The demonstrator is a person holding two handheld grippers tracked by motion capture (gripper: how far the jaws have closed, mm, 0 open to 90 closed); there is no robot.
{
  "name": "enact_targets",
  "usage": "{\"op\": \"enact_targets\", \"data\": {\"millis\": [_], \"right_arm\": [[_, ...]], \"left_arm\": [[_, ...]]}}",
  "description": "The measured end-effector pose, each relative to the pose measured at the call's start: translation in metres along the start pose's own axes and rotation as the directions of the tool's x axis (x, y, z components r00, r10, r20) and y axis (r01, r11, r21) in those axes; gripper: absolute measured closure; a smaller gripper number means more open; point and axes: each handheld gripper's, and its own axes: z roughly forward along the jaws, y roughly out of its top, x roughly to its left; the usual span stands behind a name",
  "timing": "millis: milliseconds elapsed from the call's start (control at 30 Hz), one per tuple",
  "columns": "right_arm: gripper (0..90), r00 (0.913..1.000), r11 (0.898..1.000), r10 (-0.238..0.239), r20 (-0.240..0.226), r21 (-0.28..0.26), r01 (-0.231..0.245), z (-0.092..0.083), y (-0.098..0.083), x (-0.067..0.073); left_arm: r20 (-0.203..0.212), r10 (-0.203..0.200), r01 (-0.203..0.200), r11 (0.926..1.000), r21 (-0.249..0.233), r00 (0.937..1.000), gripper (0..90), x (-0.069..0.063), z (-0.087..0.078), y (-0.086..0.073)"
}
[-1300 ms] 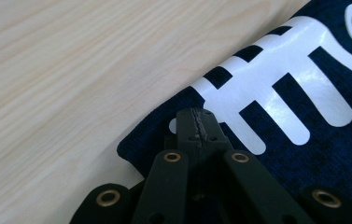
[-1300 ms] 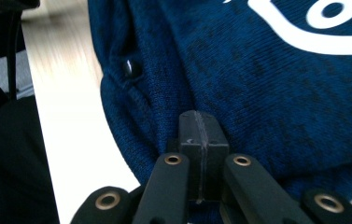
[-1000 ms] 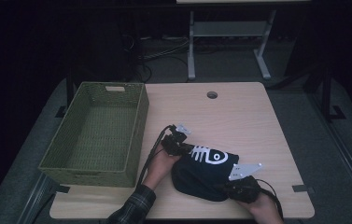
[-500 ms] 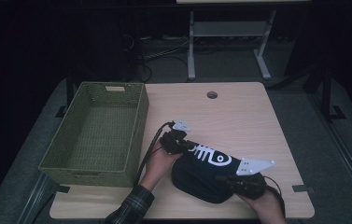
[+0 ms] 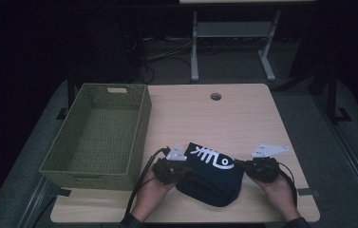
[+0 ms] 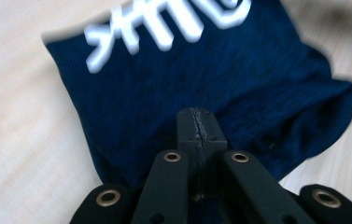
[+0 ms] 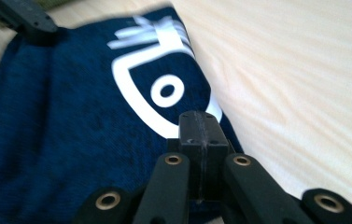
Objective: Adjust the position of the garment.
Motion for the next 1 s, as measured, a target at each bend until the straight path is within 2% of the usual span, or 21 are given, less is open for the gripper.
{"op": "enact_targets", "data": {"millis": [67, 167, 233, 333, 400, 500, 567, 633, 800, 1000], "right_arm": [[90.0, 1.0, 1.0, 0.0, 0.008, 0.031, 0.0, 0.005, -0.004, -0.001], [90.0, 1.0, 0.998, -0.002, 0.005, 0.069, 0.001, 0.013, -0.008, -0.002], [90.0, 1.0, 0.996, -0.006, 0.005, 0.086, 0.005, 0.016, -0.01, -0.001], [90.0, 1.0, 0.996, -0.003, -0.005, 0.094, 0.004, 0.017, -0.012, 0.002], [90.0, 0.9999, 0.995, -0.007, -0.013, 0.096, 0.009, 0.017, -0.014, 0.005], [89.9, 0.9998, 0.996, -0.013, -0.014, 0.085, 0.014, 0.013, -0.015, 0.008], [82.6, 0.9998, 0.998, -0.006, -0.019, 0.059, 0.007, 0.008, -0.017, 0.008], [74.4, 0.9996, 1.0, 0.011, -0.024, 0.026, -0.01, 0.001, -0.019, 0.007], [53.4, 0.9986, 1.0, 0.021, 0.048, 0.003, -0.021, -0.012, -0.023, 0.008], [33.2, 0.9942, 0.999, 0.035, 0.102, 0.006, -0.036, -0.023, -0.036, 0.005]], "left_arm": [[-0.009, 0.0, 0.001, 0.9995, 0.032, 1.0, 90.0, 0.0, 0.007, -0.002], [-0.038, 0.027, -0.024, 0.9965, 0.08, 0.9989, 90.0, 0.0, 0.014, -0.001], [-0.067, 0.041, -0.035, 0.9956, 0.087, 0.9969, 90.0, 0.004, 0.017, 0.001], [-0.1, 0.033, -0.025, 0.9959, 0.087, 0.9944, 90.0, 0.013, 0.019, 0.003], [-0.099, 0.02, -0.012, 0.9966, 0.081, 0.9948, 90.0, 0.019, 0.02, 0.005], [-0.077, -0.011, 0.016, 0.998, 0.062, 0.997, 90.0, 0.023, 0.019, 0.006], [-0.061, -0.027, 0.029, 0.9988, 0.04, 0.9978, 87.8, 0.024, 0.015, 0.007], [-0.059, -0.037, 0.038, 0.9992, 0.013, 0.9976, 80.9, 0.025, 0.011, 0.01], [-0.073, -0.052, 0.052, 0.9986, -0.006, 0.996, 66.9, 0.029, 0.004, 0.017], [-0.084, -0.075, 0.075, 0.9971, -0.014, 0.9936, 47.2, 0.037, 0.001, 0.024]]}}
